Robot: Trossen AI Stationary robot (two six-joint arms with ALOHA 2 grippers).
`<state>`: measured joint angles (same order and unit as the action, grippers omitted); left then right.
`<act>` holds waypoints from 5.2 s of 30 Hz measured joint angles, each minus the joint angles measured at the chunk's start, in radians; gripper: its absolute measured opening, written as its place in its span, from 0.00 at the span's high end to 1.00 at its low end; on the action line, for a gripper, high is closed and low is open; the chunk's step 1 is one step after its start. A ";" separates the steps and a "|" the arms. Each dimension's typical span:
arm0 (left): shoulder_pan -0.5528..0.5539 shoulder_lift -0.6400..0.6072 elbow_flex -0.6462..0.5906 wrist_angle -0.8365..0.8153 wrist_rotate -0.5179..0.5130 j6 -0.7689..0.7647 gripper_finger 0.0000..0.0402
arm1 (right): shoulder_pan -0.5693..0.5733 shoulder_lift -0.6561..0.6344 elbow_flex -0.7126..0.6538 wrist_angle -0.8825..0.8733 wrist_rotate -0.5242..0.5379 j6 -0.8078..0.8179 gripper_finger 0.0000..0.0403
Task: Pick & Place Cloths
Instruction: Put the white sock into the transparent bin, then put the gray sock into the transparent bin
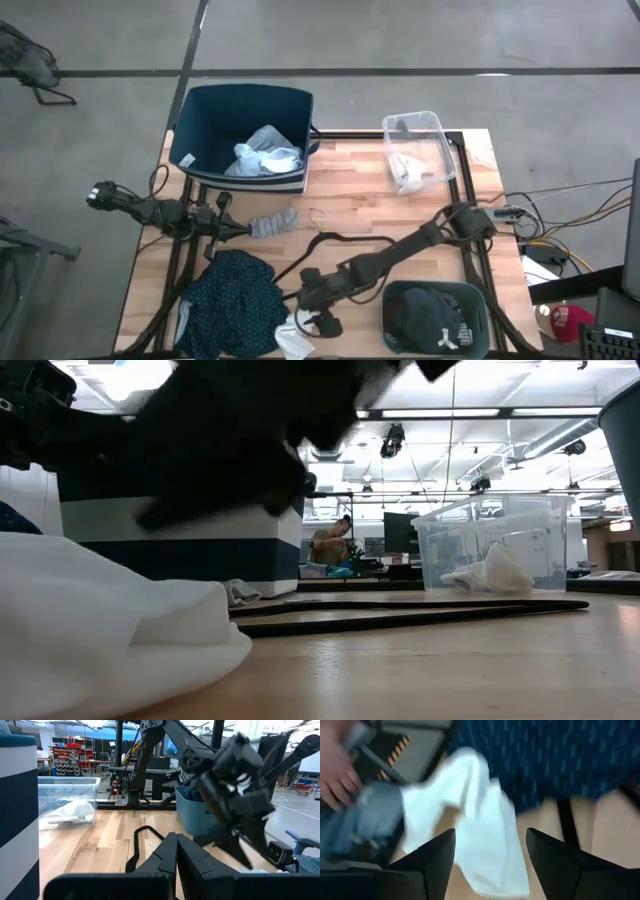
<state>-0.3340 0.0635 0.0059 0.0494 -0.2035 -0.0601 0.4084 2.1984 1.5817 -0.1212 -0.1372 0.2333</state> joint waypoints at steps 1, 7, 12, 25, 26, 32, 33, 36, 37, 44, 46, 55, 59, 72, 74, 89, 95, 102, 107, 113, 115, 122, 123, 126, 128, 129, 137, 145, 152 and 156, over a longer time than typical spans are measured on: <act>0.000 0.000 0.000 0.000 0.000 0.000 0.98 | 0.000 0.013 0.006 -0.020 0.000 0.000 0.42; 0.000 0.000 0.000 0.000 0.000 0.000 0.98 | -0.003 0.081 0.076 -0.035 -0.025 0.003 0.45; 0.000 0.000 0.000 0.000 0.000 0.000 0.98 | -0.005 0.141 0.165 -0.125 -0.066 -0.022 0.50; -0.001 0.004 0.000 0.000 0.000 0.000 0.98 | -0.005 0.147 0.224 -0.216 -0.066 -0.073 0.96; -0.001 0.004 0.000 0.000 0.000 0.000 0.98 | -0.005 0.147 0.229 -0.234 -0.066 -0.072 0.97; -0.001 0.005 0.000 0.000 0.000 0.000 0.98 | -0.005 0.147 0.336 -0.425 -0.019 -0.076 0.98; -0.001 0.005 0.000 0.000 0.000 0.000 0.98 | -0.005 0.146 0.364 -0.465 -0.017 -0.076 0.98; -0.001 0.005 0.000 -0.001 0.000 0.000 0.98 | -0.004 0.146 0.437 -0.580 0.028 -0.078 0.98; -0.001 0.005 0.000 0.000 0.000 0.000 0.98 | 0.000 0.146 0.462 -0.625 0.061 -0.080 0.98; 0.000 0.005 0.000 -0.001 0.000 0.000 0.98 | 0.008 0.144 0.639 -0.954 0.249 -0.063 0.98; 0.000 0.005 0.000 -0.001 0.000 0.000 0.98 | 0.011 0.144 0.679 -1.015 0.271 -0.065 0.98; 0.000 0.005 0.000 -0.001 0.000 0.000 0.98 | 0.019 0.081 0.717 -1.224 0.450 0.000 0.98; 0.000 0.005 0.000 -0.001 0.000 0.000 0.98 | 0.015 0.037 0.696 -1.293 0.487 0.051 0.98; 0.000 0.006 0.000 0.000 0.000 0.000 0.98 | 0.004 -0.209 0.621 -1.446 0.748 0.175 0.98; 0.000 0.007 0.000 0.000 0.000 0.000 0.98 | -0.002 -0.272 0.581 -1.447 0.823 0.221 0.98; -0.001 0.010 0.000 0.000 0.000 0.000 0.98 | -0.185 -0.753 0.222 -1.450 1.202 0.561 0.98; -0.001 0.010 0.000 0.000 0.000 0.000 0.98 | -0.338 -0.892 0.062 -1.445 1.210 0.660 0.98; -0.001 0.010 0.000 0.000 0.000 0.000 0.98 | -0.523 -0.967 -0.148 -1.392 1.132 0.684 0.98; -0.001 0.010 0.000 0.000 0.000 0.000 0.98 | -0.598 -0.962 -0.305 -1.269 1.081 0.584 0.98; 0.000 0.010 0.000 0.001 0.000 0.000 0.98 | -0.638 -0.917 -0.442 -1.142 1.068 0.491 0.96; 0.000 0.010 0.000 0.001 0.000 0.000 0.98 | -0.651 -0.902 -0.468 -1.106 1.039 0.454 0.91; 0.000 0.010 0.000 0.001 0.000 0.000 0.98 | -0.698 -0.856 -0.505 -1.042 0.833 0.433 0.67; 0.000 0.010 0.000 0.001 0.000 0.000 0.98 | -0.701 -0.849 -0.505 -1.040 0.824 0.421 0.63; 0.000 0.010 0.000 0.001 0.000 0.000 0.98 | -0.702 -0.835 -0.504 -1.043 0.844 0.398 0.53; 0.000 0.010 0.000 0.001 0.000 0.000 0.98 | -0.701 -0.828 -0.487 -1.045 0.843 0.387 0.48; 0.000 0.010 0.000 0.001 0.000 0.000 0.98 | -0.701 -0.828 -0.476 -1.044 0.843 0.380 0.46; 0.000 0.010 0.000 0.001 0.000 0.000 0.98 | -0.686 -0.840 -0.372 -1.050 0.852 0.320 0.42; 0.000 0.010 0.000 0.001 0.000 0.000 0.98 | -0.623 -0.849 -0.312 -0.988 0.874 0.242 0.52; -0.001 0.010 0.000 0.001 0.000 0.000 0.98 | -0.543 -0.849 -0.280 -0.964 0.872 0.214 0.62; -0.001 0.010 0.000 0.001 0.000 0.000 0.98 | -0.500 -0.852 -0.268 -0.964 0.871 0.225 0.69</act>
<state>-0.3347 0.0738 0.0059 0.0502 -0.2035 -0.0598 -0.0921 1.3460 1.3135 -1.0851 0.7334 0.4585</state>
